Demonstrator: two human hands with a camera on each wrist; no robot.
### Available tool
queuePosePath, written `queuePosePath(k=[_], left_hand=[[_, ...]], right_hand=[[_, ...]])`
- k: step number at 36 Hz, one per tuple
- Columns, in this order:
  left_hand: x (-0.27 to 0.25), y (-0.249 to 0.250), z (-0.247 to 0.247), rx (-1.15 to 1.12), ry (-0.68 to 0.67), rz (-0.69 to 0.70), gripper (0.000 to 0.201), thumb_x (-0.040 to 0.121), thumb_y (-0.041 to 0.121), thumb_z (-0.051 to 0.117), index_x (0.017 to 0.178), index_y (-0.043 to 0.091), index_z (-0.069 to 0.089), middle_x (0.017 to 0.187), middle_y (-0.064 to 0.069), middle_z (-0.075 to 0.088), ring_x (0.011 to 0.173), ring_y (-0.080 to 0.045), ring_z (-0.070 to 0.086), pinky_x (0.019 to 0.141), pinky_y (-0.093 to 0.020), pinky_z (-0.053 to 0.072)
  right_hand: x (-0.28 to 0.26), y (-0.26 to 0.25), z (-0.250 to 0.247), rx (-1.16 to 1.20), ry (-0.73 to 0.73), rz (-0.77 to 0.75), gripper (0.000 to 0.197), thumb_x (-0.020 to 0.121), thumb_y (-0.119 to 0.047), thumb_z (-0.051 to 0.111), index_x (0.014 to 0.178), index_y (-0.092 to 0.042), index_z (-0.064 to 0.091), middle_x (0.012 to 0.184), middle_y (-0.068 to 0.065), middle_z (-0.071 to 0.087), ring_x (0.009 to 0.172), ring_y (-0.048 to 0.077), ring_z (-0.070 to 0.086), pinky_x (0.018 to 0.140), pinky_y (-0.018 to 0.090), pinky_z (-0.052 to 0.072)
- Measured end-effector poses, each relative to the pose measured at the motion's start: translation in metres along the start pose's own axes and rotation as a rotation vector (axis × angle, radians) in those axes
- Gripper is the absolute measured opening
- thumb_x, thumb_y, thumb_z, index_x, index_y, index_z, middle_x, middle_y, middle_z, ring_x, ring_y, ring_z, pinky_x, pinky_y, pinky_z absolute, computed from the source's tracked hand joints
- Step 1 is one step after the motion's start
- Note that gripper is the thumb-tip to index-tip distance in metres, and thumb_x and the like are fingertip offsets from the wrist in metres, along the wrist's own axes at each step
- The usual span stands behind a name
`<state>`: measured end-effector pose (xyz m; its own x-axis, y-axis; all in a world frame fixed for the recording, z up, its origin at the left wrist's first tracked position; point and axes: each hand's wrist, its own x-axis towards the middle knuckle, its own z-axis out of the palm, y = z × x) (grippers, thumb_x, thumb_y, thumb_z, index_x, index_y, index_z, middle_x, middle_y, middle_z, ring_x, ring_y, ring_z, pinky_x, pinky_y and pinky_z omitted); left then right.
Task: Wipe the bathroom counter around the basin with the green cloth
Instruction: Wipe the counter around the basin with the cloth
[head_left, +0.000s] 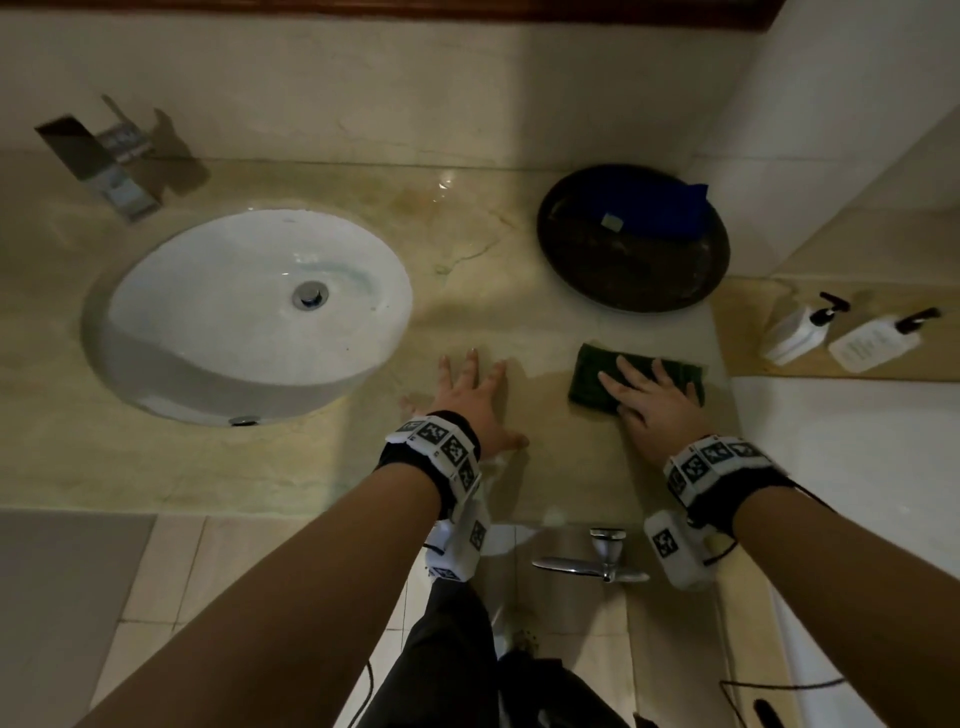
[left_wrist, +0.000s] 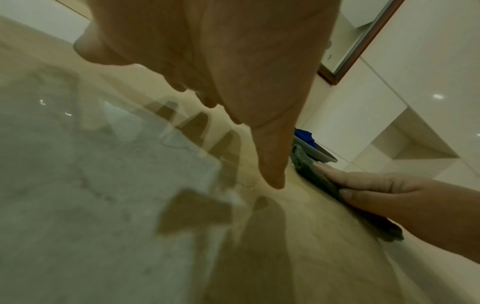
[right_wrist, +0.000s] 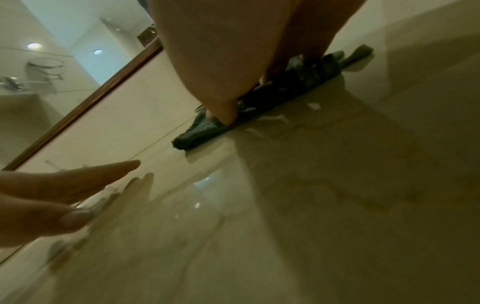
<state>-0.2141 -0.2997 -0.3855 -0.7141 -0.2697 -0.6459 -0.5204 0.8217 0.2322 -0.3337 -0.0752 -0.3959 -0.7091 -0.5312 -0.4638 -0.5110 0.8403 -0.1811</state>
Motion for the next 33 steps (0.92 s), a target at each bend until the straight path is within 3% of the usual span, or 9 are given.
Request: queuePosePath(k=[13, 22, 27, 33], left_hand=[[0.013, 0.007, -0.008, 0.036, -0.048, 0.022, 0.107, 0.074, 0.069, 0.065, 0.147, 0.050, -0.011, 0.156, 0.015, -0.028, 0.145, -0.025, -0.025, 0.101, -0.080, 0.010], [0.017, 0.005, -0.003, 0.040, -0.037, 0.008, 0.109, 0.072, 0.072, 0.064, 0.146, 0.051, -0.013, 0.156, 0.015, -0.029, 0.144, -0.025, -0.027, 0.102, -0.080, 0.009], [0.012, 0.006, -0.006, 0.032, -0.028, 0.016, 0.106, 0.074, 0.071, 0.063, 0.146, 0.052, -0.012, 0.156, 0.016, -0.028, 0.145, -0.024, -0.026, 0.102, -0.079, 0.008], [0.014, 0.005, -0.006, 0.026, -0.026, 0.023, 0.107, 0.073, 0.071, 0.064, 0.147, 0.052, -0.011, 0.156, 0.015, -0.028, 0.145, -0.025, -0.025, 0.103, -0.079, 0.010]], right_hand=[[0.050, -0.025, -0.028, 0.089, -0.046, 0.127, 0.052, 0.103, -0.028, 0.030, 0.148, -0.050, 0.014, 0.160, -0.017, -0.005, 0.148, 0.029, -0.008, 0.115, 0.062, -0.001], [0.049, -0.060, -0.015, -0.028, -0.071, -0.072, 0.056, 0.103, -0.026, 0.030, 0.148, -0.050, 0.009, 0.160, -0.017, -0.008, 0.148, 0.029, -0.007, 0.114, 0.061, 0.001], [0.032, -0.033, -0.009, -0.020, -0.102, -0.133, 0.054, 0.103, -0.029, 0.030, 0.148, -0.051, 0.010, 0.159, -0.019, -0.007, 0.148, 0.026, -0.010, 0.115, 0.056, -0.005], [0.014, 0.027, -0.011, 0.002, -0.041, -0.034, 0.054, 0.103, -0.028, 0.031, 0.147, -0.051, 0.010, 0.159, -0.018, -0.004, 0.149, 0.025, -0.006, 0.117, 0.055, -0.001]])
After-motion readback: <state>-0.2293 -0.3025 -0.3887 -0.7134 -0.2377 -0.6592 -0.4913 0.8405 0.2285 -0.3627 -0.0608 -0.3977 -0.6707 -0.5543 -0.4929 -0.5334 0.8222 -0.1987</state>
